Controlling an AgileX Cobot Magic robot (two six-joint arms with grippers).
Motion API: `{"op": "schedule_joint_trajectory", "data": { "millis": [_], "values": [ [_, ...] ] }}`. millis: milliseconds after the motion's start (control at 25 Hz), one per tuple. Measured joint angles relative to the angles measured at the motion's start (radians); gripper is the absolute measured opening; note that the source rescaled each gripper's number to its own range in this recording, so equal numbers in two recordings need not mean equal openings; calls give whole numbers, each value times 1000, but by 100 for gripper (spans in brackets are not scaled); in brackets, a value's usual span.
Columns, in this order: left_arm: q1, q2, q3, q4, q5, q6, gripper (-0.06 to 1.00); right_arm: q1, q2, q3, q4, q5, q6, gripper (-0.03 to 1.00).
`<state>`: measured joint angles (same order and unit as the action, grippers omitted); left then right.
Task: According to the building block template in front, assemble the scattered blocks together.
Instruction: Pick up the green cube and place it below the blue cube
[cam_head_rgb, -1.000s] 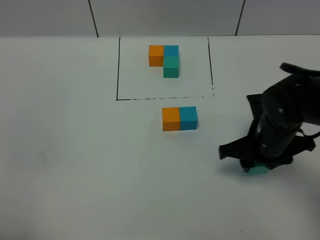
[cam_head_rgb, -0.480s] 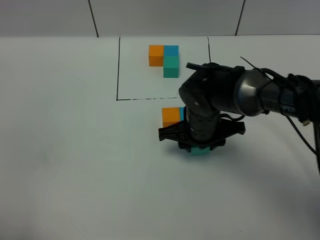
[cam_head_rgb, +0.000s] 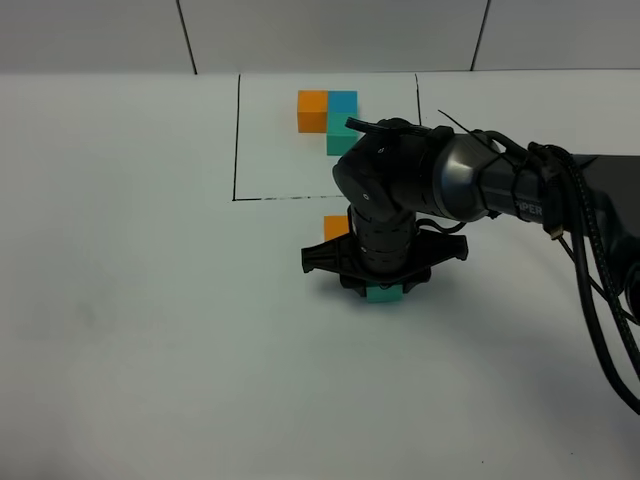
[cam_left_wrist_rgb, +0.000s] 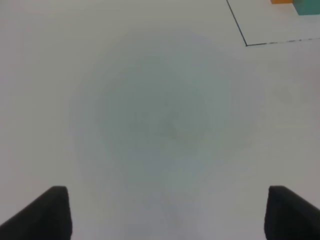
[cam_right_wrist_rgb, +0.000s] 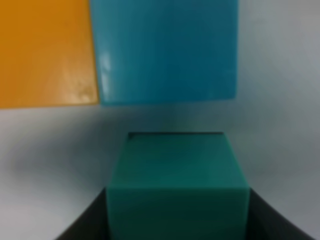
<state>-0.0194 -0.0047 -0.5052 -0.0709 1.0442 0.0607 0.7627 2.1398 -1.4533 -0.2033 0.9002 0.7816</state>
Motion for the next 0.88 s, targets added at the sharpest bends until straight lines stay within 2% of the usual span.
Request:
{"op": "schedule_joint_trajectory", "data": {
  "millis": [880],
  "values": [
    [0, 0, 0, 0, 0, 0, 68, -7, 16, -2, 0, -71, 0, 2]
  ]
}}
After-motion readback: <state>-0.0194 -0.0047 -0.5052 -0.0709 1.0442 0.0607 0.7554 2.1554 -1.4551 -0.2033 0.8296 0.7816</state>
